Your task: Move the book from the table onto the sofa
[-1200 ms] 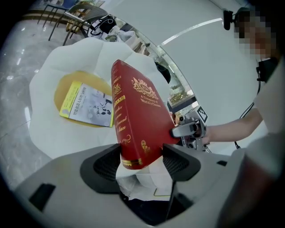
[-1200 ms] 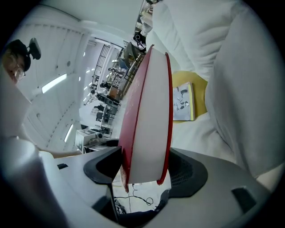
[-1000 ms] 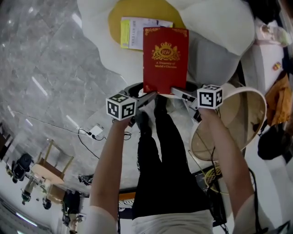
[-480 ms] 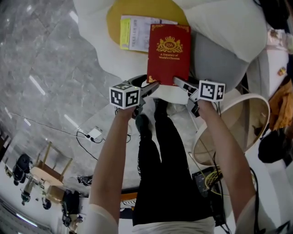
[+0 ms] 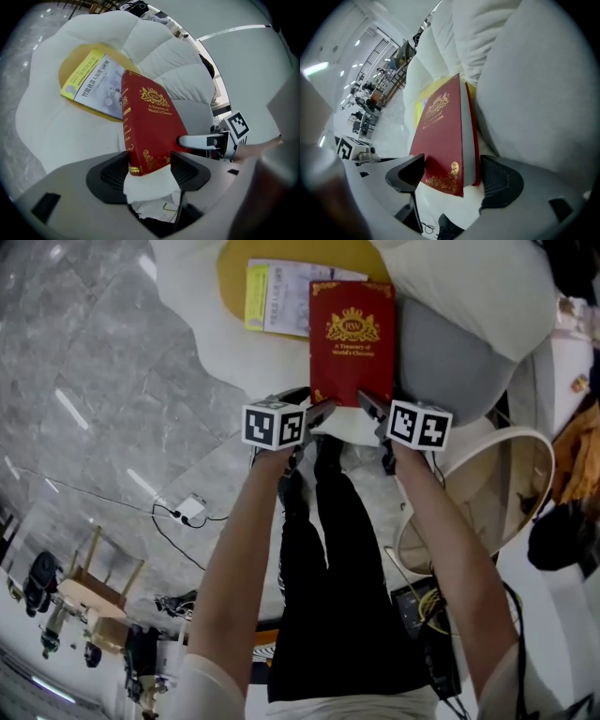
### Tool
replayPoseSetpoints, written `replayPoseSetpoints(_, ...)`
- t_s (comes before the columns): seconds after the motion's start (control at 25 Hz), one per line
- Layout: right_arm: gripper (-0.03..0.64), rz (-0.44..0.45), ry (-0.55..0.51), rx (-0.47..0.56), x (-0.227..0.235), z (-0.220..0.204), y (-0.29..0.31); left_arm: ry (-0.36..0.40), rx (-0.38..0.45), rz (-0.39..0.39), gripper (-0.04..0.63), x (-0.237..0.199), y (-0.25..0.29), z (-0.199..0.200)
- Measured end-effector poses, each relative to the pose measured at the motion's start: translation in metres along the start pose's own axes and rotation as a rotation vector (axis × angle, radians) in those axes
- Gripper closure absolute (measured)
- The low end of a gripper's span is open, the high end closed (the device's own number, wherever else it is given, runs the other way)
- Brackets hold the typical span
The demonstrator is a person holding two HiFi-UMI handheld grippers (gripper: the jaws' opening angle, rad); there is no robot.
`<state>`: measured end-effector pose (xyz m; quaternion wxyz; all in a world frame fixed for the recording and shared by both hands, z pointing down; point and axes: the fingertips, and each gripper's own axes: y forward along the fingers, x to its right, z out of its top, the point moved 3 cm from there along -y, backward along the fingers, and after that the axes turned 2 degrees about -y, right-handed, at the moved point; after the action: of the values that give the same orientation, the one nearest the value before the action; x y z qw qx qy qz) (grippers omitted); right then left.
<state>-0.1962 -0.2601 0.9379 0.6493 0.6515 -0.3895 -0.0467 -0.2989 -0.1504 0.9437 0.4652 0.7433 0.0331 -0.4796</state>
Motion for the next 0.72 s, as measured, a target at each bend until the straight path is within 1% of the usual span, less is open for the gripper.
replayPoseSetpoints(0.08,0.253,-0.025,0.015,0.022,0.001,0.000,-0.002,0.019,-0.010,-0.006,0.318,0.006,0.002,0.000)
replayPoseSetpoints(0.16,0.253,-0.019,0.017,0.042,-0.003,0.000,-0.008,0.038,-0.009,-0.004,0.316,0.011,-0.001,-0.001)
replayPoseSetpoints(0.32,0.255,-0.027,-0.034,0.088,-0.010,0.002,-0.035,0.060,0.014,0.015,0.318,0.021,-0.022,-0.003)
replayPoseSetpoints(0.36,0.255,-0.019,-0.043,0.102,-0.015,0.003,-0.043,0.071,0.024,0.021,0.327,0.025,-0.031,-0.002)
replayPoseSetpoints(0.44,0.258,0.012,-0.060,0.131,-0.027,0.003,-0.060,0.102,0.056,0.018,0.379,0.037,-0.052,0.001)
replayPoseSetpoints(0.48,0.272,0.028,-0.073,0.145,-0.035,0.003,-0.069,0.118,0.075,0.012,0.400,0.045,-0.063,0.002)
replayPoseSetpoints(0.56,0.353,0.055,-0.104,0.174,-0.050,0.002,-0.087,0.141,0.116,-0.005,0.433,0.062,-0.085,0.005)
replayPoseSetpoints(0.6,0.384,0.068,-0.115,0.190,-0.058,0.002,-0.097,0.146,0.138,-0.014,0.439,0.071,-0.096,0.006)
replayPoseSetpoints(0.72,0.447,0.121,-0.114,0.243,-0.085,0.000,-0.131,0.155,0.197,-0.035,0.462,0.096,-0.130,0.003)
